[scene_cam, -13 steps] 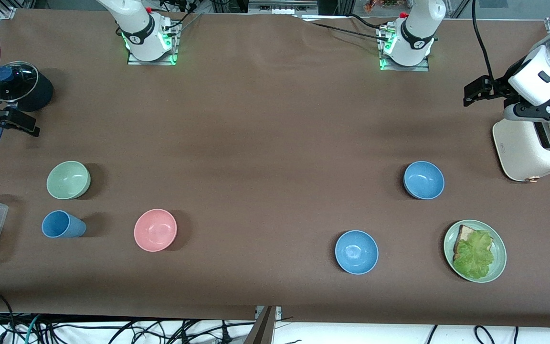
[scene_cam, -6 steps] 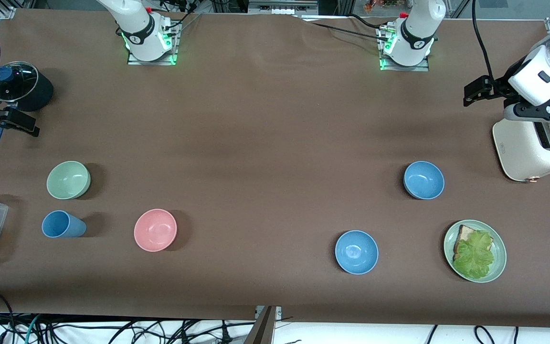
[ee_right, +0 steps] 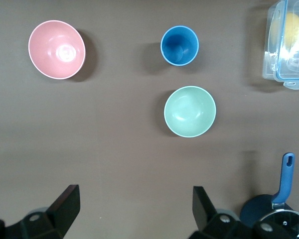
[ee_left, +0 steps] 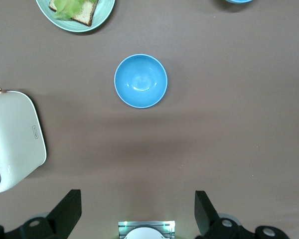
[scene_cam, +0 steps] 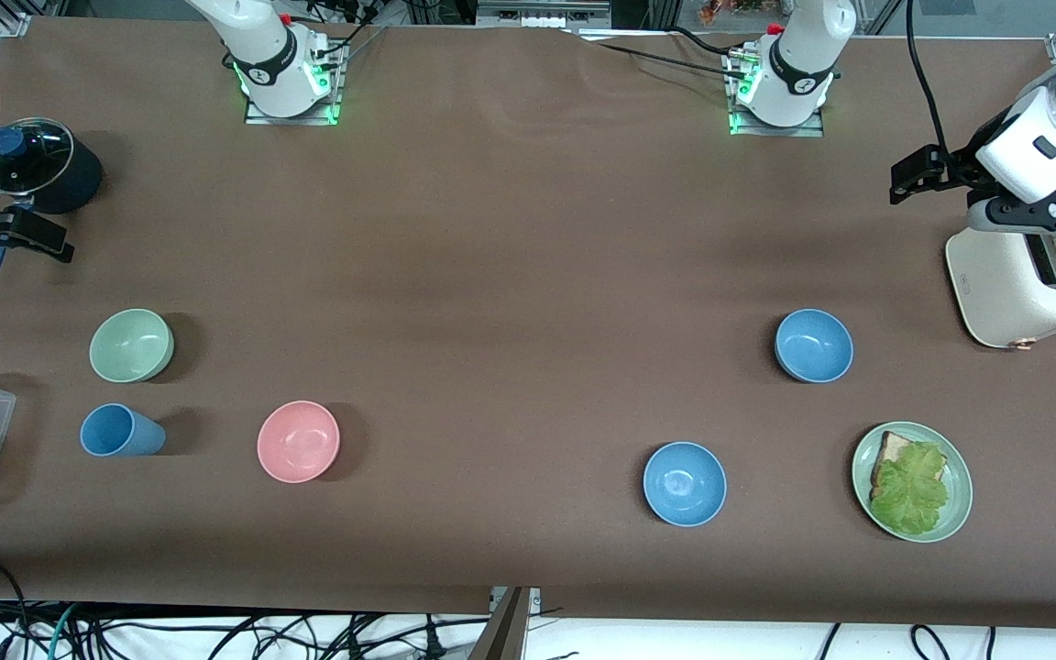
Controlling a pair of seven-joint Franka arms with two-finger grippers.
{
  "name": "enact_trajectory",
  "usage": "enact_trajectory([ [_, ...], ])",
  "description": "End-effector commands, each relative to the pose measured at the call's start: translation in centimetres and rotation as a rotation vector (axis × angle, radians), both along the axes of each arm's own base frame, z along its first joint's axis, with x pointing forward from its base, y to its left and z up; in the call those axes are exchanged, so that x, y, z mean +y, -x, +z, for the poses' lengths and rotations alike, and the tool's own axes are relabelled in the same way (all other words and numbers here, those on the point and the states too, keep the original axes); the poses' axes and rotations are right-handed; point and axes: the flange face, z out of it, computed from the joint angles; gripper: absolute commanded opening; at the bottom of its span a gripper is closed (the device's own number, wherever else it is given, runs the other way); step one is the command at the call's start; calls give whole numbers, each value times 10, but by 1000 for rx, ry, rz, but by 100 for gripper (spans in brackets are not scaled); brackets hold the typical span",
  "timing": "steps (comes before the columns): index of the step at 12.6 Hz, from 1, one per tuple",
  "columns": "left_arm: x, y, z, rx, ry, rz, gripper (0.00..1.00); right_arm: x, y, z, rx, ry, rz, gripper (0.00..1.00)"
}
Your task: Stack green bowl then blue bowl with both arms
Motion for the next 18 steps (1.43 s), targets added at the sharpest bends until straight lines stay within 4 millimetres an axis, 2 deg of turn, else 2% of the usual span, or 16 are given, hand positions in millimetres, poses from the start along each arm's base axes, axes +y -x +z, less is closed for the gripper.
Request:
enact_trajectory([
  [1, 2, 3, 5, 4, 9, 6, 100, -11, -7, -6, 8, 4, -7, 100],
  [7, 2, 3, 5, 4, 9, 6, 100, -64, -15, -53, 87, 16, -100, 100],
  [8, 1, 3, 6, 1, 9, 5, 100, -74, -19, -69, 105, 11, -116, 100],
  [9, -1, 3, 6, 1, 8, 0, 100, -98, -22, -84, 103, 9, -155, 100],
  [10, -2, 3, 6, 1, 8, -2, 100, -115, -28, -107, 107, -8, -178, 100],
  [12, -2, 3, 6, 1, 9, -2, 100, -151, -32, -149, 123, -56, -135, 100],
  [15, 0, 3, 5, 4, 8, 1, 100, -179, -34, -195, 147, -74, -78, 100],
  [17, 0, 3, 6, 2, 8, 1, 100, -184, -41, -229, 134, -132, -48, 100],
  [18, 0, 3, 6, 2, 8, 1, 100, -193, -41, -248, 132, -155, -56, 100],
])
